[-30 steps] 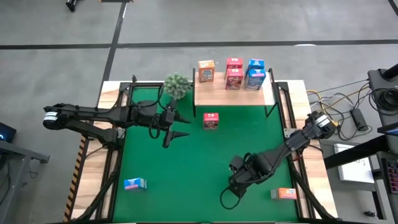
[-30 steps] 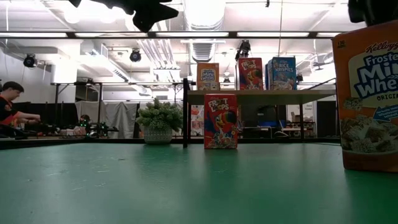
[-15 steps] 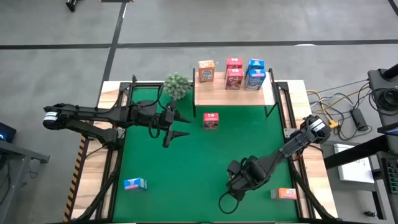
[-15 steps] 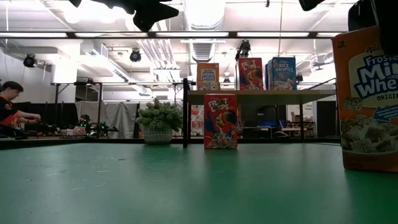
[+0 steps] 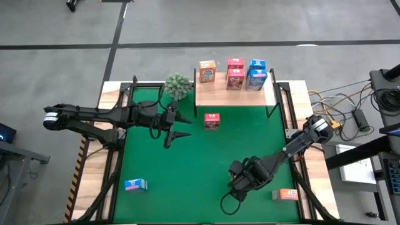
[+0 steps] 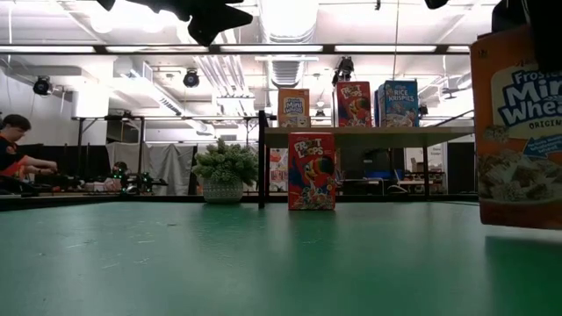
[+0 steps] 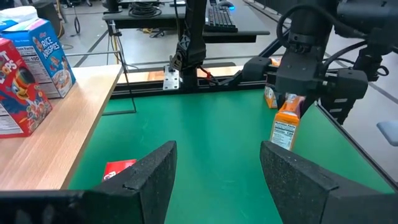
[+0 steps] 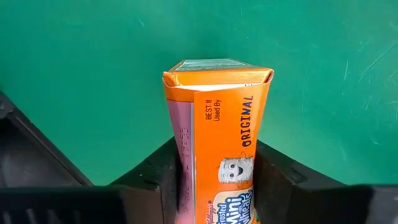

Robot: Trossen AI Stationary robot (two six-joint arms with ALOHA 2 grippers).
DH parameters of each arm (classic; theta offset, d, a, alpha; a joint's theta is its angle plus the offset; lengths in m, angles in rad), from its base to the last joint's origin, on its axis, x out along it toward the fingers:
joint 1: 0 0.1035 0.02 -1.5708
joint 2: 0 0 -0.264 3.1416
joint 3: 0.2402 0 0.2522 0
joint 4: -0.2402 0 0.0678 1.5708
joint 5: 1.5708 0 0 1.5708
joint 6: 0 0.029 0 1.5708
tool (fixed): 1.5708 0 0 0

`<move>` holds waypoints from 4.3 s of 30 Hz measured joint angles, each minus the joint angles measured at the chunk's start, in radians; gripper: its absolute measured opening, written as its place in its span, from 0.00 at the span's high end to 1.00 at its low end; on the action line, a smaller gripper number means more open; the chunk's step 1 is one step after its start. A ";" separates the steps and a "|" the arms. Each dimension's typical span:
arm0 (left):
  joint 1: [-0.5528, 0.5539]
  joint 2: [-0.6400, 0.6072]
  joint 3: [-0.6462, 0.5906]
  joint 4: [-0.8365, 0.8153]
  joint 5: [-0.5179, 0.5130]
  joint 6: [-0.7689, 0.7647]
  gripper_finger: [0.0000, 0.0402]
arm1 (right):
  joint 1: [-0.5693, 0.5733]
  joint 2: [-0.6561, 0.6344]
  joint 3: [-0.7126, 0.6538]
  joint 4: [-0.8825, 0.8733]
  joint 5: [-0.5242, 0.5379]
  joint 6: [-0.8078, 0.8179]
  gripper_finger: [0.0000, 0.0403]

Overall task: Stack cereal on shelf
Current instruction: Put the left orange cereal box on the shelf aligned with the other orange cereal box

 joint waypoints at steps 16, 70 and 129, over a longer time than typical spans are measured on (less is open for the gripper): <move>0.000 0.000 0.000 0.000 0.000 0.021 0.46 | -0.108 -0.062 0.171 0.011 0.212 -0.279 0.62; 0.101 -0.124 0.000 -0.055 -0.080 0.327 0.46 | -0.885 -0.060 0.366 0.073 0.260 -1.278 0.59; 0.101 -0.069 0.000 -0.027 -0.080 0.346 0.46 | -0.862 -0.063 0.297 0.125 0.445 -1.429 0.97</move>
